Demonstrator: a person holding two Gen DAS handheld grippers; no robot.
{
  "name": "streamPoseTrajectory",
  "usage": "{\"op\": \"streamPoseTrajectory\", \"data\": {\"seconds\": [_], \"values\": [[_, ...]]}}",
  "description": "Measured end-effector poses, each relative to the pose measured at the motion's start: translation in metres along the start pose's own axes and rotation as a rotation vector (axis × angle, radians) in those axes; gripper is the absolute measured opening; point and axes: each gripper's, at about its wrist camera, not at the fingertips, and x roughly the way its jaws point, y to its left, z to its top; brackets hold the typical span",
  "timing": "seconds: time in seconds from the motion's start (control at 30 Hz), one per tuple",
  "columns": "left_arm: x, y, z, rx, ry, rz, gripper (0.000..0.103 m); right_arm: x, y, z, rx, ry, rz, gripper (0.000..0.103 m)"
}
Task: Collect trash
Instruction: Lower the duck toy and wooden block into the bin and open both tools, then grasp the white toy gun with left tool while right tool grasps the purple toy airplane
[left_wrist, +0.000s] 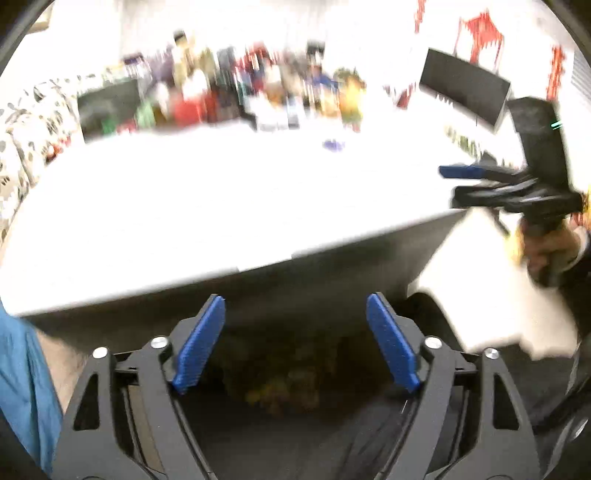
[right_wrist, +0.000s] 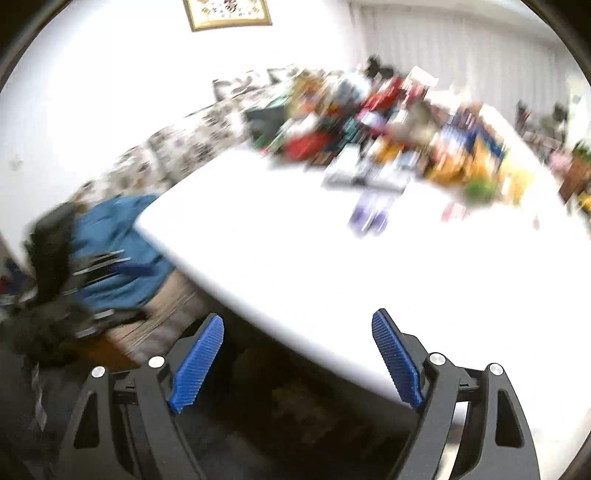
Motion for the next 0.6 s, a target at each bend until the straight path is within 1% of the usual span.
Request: {"op": "streamPoseTrajectory", "data": {"seconds": [0.03, 0.07, 0.1, 0.13, 0.17, 0.2, 0.27, 0.33, 0.37, 0.4, 0.47, 0.6], "values": [[-0.001, 0.002, 0.011, -0.007, -0.034, 0.002, 0.08, 0.011, -0.006, 0.013, -0.017, -0.01, -0.036, 0.081], [0.001, 0.003, 0.021, -0.014, -0.061, 0.009, 0.08, 0.032, -0.013, 0.028, -0.037, -0.002, -0.071, 0.08], [0.002, 0.006, 0.031, -0.026, -0.081, 0.014, 0.08, 0.05, -0.02, 0.04, -0.048, 0.015, -0.102, 0.078], [0.005, 0.008, 0.039, -0.036, -0.091, 0.013, 0.08, 0.063, -0.028, 0.048, -0.047, 0.034, -0.113, 0.076], [0.006, 0.01, 0.042, -0.041, -0.097, 0.02, 0.079, 0.079, -0.034, 0.057, -0.04, 0.062, -0.101, 0.072], [0.012, 0.013, 0.054, -0.042, -0.098, 0.034, 0.079, 0.09, -0.038, 0.063, -0.04, 0.075, -0.087, 0.071], [0.017, 0.015, 0.06, -0.039, -0.095, 0.043, 0.08, 0.105, -0.039, 0.071, -0.064, 0.105, -0.098, 0.071], [0.027, 0.016, 0.067, -0.036, -0.081, 0.055, 0.08, 0.125, -0.042, 0.074, -0.093, 0.171, -0.118, 0.062], [0.031, 0.014, 0.066, -0.036, -0.075, 0.055, 0.08, 0.126, -0.045, 0.074, -0.073, 0.161, -0.093, 0.057], [0.039, 0.016, 0.071, -0.037, -0.062, 0.056, 0.08, 0.125, -0.046, 0.074, -0.064, 0.16, -0.091, 0.042], [0.052, 0.016, 0.079, -0.036, -0.043, 0.06, 0.08, 0.118, -0.048, 0.07, -0.062, 0.174, -0.09, 0.04], [0.093, 0.006, 0.116, -0.015, -0.022, 0.079, 0.08, 0.096, -0.063, 0.053, 0.005, 0.142, -0.07, 0.04]]}}
